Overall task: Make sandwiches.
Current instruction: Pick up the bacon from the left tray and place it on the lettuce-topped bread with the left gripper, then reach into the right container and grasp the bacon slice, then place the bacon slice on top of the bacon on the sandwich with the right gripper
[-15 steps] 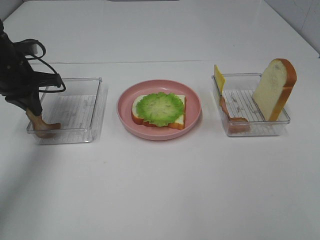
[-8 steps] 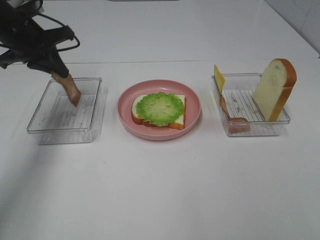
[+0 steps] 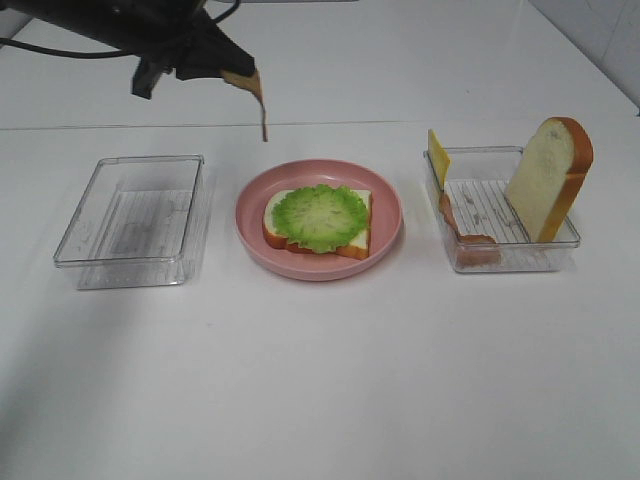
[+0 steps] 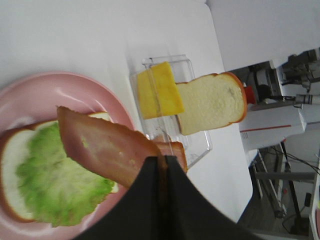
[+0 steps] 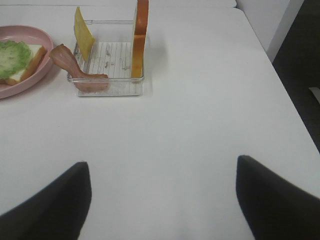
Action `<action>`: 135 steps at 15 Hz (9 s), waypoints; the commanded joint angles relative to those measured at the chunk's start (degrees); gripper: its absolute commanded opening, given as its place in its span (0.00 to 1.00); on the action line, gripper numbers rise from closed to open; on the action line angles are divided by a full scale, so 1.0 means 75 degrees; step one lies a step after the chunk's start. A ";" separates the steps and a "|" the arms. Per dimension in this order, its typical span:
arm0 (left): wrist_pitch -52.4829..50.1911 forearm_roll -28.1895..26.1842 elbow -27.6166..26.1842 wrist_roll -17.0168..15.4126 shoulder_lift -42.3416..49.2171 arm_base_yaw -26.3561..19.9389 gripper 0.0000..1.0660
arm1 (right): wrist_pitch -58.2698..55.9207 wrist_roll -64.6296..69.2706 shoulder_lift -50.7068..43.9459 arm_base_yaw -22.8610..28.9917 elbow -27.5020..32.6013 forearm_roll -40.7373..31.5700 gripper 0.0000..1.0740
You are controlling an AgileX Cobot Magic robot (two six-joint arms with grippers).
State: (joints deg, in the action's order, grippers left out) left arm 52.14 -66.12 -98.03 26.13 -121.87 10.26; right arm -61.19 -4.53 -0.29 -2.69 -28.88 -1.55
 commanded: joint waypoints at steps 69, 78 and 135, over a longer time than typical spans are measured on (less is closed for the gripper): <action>0.1574 0.8816 0.8969 -0.3927 1.6035 0.0940 0.70 | 0.0985 0.0061 0.2193 -0.0053 -0.0756 -0.0092 0.70; 0.1039 0.8999 0.9259 -0.3980 1.6440 0.0940 0.70 | 0.0642 -0.0588 0.8380 -0.0053 -0.4545 -0.1398 0.70; 0.1039 0.9007 0.9259 -0.3896 1.6440 0.0940 0.70 | -0.0825 -0.1528 1.5241 0.2368 -0.9129 -0.5348 0.00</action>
State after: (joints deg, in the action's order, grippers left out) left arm 60.56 1.60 -28.65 -3.09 0.29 17.36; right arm -67.27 -14.55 113.73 14.90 -97.29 -39.59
